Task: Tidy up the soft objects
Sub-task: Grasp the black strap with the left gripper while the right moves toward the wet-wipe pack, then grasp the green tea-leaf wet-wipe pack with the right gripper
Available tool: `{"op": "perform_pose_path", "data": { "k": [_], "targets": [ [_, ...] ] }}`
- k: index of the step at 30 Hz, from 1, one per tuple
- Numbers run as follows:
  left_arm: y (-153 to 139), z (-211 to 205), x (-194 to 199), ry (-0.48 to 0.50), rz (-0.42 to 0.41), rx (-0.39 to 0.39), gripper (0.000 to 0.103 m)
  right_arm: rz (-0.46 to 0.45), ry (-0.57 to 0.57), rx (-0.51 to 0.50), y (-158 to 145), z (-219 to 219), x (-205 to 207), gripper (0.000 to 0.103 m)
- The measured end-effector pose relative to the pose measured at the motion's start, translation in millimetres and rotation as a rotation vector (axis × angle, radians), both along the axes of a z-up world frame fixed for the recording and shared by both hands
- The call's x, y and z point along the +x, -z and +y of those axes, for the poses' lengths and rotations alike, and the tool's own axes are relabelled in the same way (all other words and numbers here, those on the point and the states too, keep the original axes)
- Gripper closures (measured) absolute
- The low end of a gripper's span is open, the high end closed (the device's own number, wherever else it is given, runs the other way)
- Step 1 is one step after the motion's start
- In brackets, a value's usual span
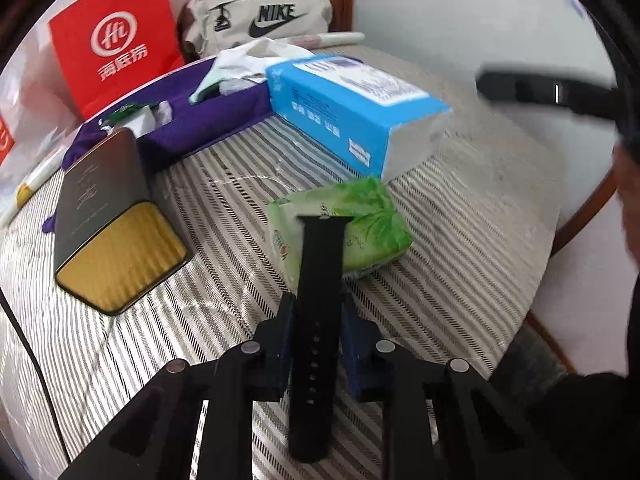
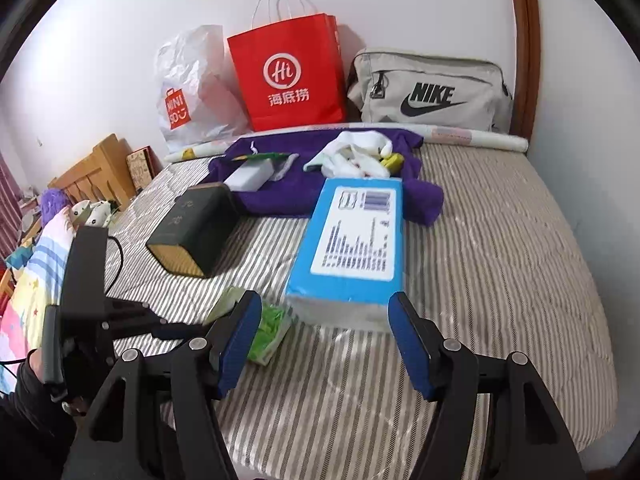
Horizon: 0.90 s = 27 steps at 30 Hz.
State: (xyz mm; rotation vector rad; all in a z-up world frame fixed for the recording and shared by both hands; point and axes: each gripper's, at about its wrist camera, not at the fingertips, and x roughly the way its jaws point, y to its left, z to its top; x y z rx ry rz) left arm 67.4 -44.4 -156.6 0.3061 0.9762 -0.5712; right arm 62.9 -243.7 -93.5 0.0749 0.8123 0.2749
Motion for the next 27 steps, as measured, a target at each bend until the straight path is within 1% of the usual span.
{"op": "perform_pose_path", "data": {
  "k": [5, 11, 14, 16, 17, 19, 21, 25, 27],
  "targets": [
    [-13.2, 17.9, 4.7, -0.07, -0.008, -0.047, 0.083, 0.026, -0.037, 0.017, 12.6, 8.8, -4.5, 0.038],
    [-25.3, 35.9, 6.7, -0.137, -0.024, -0.093, 0.083, 0.076, -0.099, 0.049, 30.1, 26.4, 1.1, 0.038],
    [-25.3, 42.5, 6.9, -0.14, -0.001, -0.137, 0.084, 0.114, -0.13, 0.061, 42.5, 40.0, 6.7, 0.038],
    [-24.8, 47.1, 3.6, -0.145, 0.001, -0.142, 0.084, 0.132, -0.151, 0.062, 48.4, 47.8, 8.7, 0.038],
    [-24.6, 49.5, 2.4, -0.15, -0.001, -0.143, 0.085, 0.142, -0.161, 0.053, 52.4, 53.3, 10.1, 0.038],
    [-26.5, 56.7, 0.4, -0.161, 0.003, -0.169, 0.085, 0.148, -0.164, 0.028, 57.1, 60.3, 10.9, 0.037],
    [-30.1, 62.6, -0.9, -0.17, 0.003, -0.195, 0.085, 0.153, -0.169, 0.015, 61.3, 65.9, 11.6, 0.035],
    [-38.4, 72.6, -2.6, -0.175, -0.017, -0.231, 0.085, 0.171, -0.178, 0.028, 65.8, 74.6, 14.3, 0.03],
    [-38.6, 76.6, -1.5, -0.186, -0.027, -0.226, 0.085, 0.177, -0.186, 0.028, 66.2, 78.5, 15.7, 0.029]
  ]
}}
